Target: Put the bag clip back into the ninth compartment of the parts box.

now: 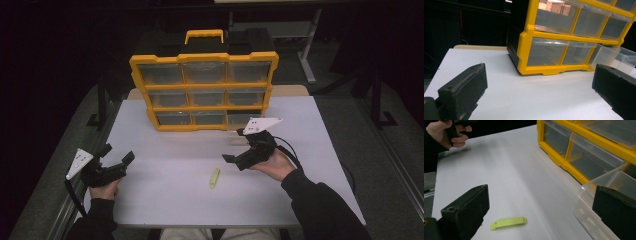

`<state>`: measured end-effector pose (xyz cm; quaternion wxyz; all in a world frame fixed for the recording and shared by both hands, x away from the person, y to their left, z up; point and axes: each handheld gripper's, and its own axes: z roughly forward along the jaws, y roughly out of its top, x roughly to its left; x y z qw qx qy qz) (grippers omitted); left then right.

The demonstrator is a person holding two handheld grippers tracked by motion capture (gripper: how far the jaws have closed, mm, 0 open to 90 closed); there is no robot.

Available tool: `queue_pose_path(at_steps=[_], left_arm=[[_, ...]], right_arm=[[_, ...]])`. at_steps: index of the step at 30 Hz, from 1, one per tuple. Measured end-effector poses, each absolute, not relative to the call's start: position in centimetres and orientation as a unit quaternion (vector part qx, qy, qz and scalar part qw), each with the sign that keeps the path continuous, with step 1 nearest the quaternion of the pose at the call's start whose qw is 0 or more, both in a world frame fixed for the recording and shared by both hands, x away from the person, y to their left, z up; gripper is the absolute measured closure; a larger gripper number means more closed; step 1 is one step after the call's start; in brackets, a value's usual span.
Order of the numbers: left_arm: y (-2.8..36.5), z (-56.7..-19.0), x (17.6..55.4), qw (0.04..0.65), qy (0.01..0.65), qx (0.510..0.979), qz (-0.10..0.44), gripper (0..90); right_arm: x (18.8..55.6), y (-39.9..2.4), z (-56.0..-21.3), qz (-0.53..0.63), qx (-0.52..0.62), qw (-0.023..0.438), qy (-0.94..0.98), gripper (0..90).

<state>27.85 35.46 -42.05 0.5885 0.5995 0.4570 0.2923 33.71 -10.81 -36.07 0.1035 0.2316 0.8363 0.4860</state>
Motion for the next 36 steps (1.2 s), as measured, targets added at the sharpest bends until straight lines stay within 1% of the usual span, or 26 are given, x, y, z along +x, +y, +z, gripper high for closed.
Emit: queue_pose_path(at_steps=[9, 16, 17, 18, 20, 25, 31, 34, 36], left_arm=[[35.5, -42.0, 27.8, 0.587, 0.457, 0.601, 0.292, 0.0], [35.6, -42.1, 27.9, 0.588, 0.456, 0.601, 0.292, 0.0], [35.6, -42.1, 27.8, 0.588, 0.456, 0.601, 0.292, 0.0], [35.6, -42.1, 27.8, 0.589, 0.456, 0.6, 0.292, 0.0], [35.5, -42.0, 27.8, 0.592, 0.457, 0.596, 0.291, 0.0], [35.5, -42.0, 27.8, 0.591, 0.456, 0.598, 0.292, 0.0], [35.5, -42.0, 27.8, 0.591, 0.456, 0.598, 0.292, 0.0], [35.5, -42.0, 27.8, 0.59, 0.457, 0.598, 0.292, 0.0], [35.5, -42.1, 27.8, 0.591, 0.456, 0.597, 0.292, 0.0]], right_arm=[[34.3, -8.7, -36.7, 0.464, 0.216, 0.075, 0.856, 0.1], [34.9, -7.6, -37.4, 0.441, 0.2, 0.064, 0.872, 0.1], [35.0, -7.4, -37.5, 0.439, 0.195, 0.064, 0.875, 0.1], [35.2, -6.9, -37.7, 0.433, 0.186, 0.052, 0.881, 0.1], [35.3, -6.6, -37.9, 0.425, 0.182, 0.046, 0.885, 0.1], [35.6, -6.1, -38.3, 0.414, 0.165, 0.04, 0.894, 0.1], [36.0, -5.3, -39.1, 0.39, 0.145, 0.012, 0.909, 0.5], [36.2, -4.8, -39.6, 0.378, 0.126, 0.014, 0.917, 0.5], [36.2, -4.4, -39.9, 0.372, 0.119, 0.006, 0.921, 0.5]])
